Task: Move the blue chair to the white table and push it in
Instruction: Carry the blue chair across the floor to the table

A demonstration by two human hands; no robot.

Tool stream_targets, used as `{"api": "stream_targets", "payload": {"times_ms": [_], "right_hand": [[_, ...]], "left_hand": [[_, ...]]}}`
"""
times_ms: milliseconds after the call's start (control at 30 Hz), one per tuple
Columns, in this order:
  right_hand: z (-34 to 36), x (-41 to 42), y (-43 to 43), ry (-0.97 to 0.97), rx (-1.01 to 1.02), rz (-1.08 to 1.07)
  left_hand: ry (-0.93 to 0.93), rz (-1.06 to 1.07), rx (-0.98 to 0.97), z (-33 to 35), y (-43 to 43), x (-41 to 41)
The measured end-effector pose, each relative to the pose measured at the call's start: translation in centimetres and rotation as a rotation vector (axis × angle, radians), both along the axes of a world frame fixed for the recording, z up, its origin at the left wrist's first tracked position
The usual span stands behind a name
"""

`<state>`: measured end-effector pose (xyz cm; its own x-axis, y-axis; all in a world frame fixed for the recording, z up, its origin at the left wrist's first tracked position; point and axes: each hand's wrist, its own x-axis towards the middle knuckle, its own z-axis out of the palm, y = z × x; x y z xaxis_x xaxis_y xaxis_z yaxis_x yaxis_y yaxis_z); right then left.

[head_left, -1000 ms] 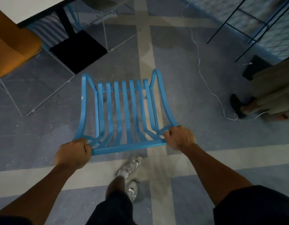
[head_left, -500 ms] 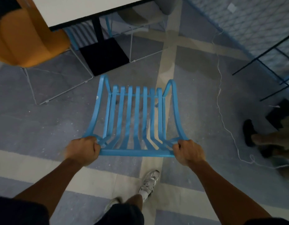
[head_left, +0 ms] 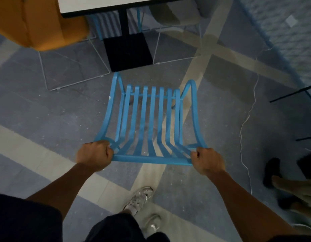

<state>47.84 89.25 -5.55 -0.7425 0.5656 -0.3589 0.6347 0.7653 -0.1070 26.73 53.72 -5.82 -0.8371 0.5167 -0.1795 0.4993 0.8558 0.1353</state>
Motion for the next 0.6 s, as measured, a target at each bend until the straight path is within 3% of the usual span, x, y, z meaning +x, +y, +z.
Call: {"api": "stream_targets", "payload": {"times_ms": [200, 600], "right_hand": [[0.0, 0.5, 6.0, 0.019, -0.014, 0.091], [0.2, 3.9, 15.7, -0.014, 0.0, 0.231]], "left_hand": [[-0.092, 0.136, -0.038, 0.6, 4.7, 3.5], [-0.035, 0.295, 0.041, -0.6, 11.6, 13.8]]}}
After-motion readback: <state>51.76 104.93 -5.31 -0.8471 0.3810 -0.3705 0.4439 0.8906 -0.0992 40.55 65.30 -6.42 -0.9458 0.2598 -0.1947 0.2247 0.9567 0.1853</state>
